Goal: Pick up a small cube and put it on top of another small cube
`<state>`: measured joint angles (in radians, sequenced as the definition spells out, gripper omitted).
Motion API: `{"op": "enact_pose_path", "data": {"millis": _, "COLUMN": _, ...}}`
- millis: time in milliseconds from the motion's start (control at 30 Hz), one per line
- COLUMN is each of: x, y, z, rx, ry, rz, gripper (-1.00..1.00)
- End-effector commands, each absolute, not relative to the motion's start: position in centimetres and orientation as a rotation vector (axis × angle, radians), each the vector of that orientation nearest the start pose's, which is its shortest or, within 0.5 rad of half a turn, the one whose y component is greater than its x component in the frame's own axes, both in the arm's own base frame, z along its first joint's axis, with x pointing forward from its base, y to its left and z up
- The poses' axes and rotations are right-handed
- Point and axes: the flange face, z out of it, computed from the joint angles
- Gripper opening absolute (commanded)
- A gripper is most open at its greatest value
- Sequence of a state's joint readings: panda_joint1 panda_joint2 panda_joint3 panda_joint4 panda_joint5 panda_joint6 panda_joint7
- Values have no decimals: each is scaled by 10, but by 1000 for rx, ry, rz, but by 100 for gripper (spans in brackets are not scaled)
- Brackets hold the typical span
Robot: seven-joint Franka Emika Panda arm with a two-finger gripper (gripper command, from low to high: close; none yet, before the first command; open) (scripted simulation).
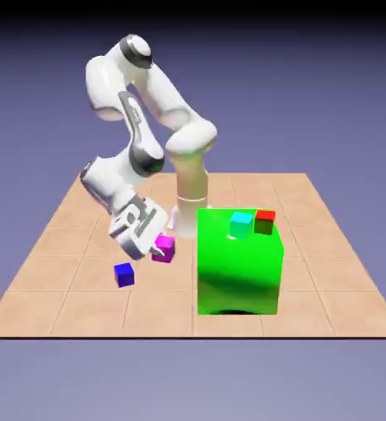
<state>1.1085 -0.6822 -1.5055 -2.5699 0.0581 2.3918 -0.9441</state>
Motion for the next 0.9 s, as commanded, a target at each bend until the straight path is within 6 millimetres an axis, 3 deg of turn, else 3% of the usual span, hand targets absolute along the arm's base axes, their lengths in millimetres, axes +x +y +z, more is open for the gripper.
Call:
{"op": "enact_pose_path", "data": {"millis": 0, "x": 417, "y": -117, "z": 296, "rx": -2355, "ry": -703, "rz": -427, "gripper": -100}}
{"op": "enact_pose_path", "data": {"millis": 233, "x": 425, "y": -64, "z": 360, "rx": -2306, "ry": -836, "rz": -394, "gripper": -100}}
{"op": "enact_pose_path", "data": {"millis": 500, "x": 417, "y": 8, "z": 422, "rx": -2249, "ry": -998, "rz": -316, "gripper": -100}}
{"op": "enact_pose_path", "data": {"millis": 533, "x": 411, "y": 24, "z": 425, "rx": -2216, "ry": -1036, "rz": -310, "gripper": -100}}
{"op": "enact_pose_path", "data": {"millis": 600, "x": 409, "y": 28, "z": 424, "rx": -2204, "ry": -1047, "rz": -311, "gripper": -100}}
{"op": "enact_pose_path", "data": {"millis": 733, "x": 406, "y": 61, "z": 367, "rx": -2204, "ry": -1047, "rz": -311, "gripper": -100}}
{"op": "enact_pose_path", "data": {"millis": 767, "x": 406, "y": 61, "z": 367, "rx": -2204, "ry": -1047, "rz": -311, "gripper": -100}}
{"op": "enact_pose_path", "data": {"millis": 800, "x": 406, "y": 61, "z": 367, "rx": -2204, "ry": -1047, "rz": -311, "gripper": 100}}
{"op": "enact_pose_path", "data": {"millis": 833, "x": 406, "y": 61, "z": 367, "rx": -2204, "ry": -1047, "rz": -311, "gripper": 100}}
{"op": "enact_pose_path", "data": {"millis": 867, "x": 408, "y": 54, "z": 381, "rx": -2200, "ry": -1047, "rz": -311, "gripper": 100}}
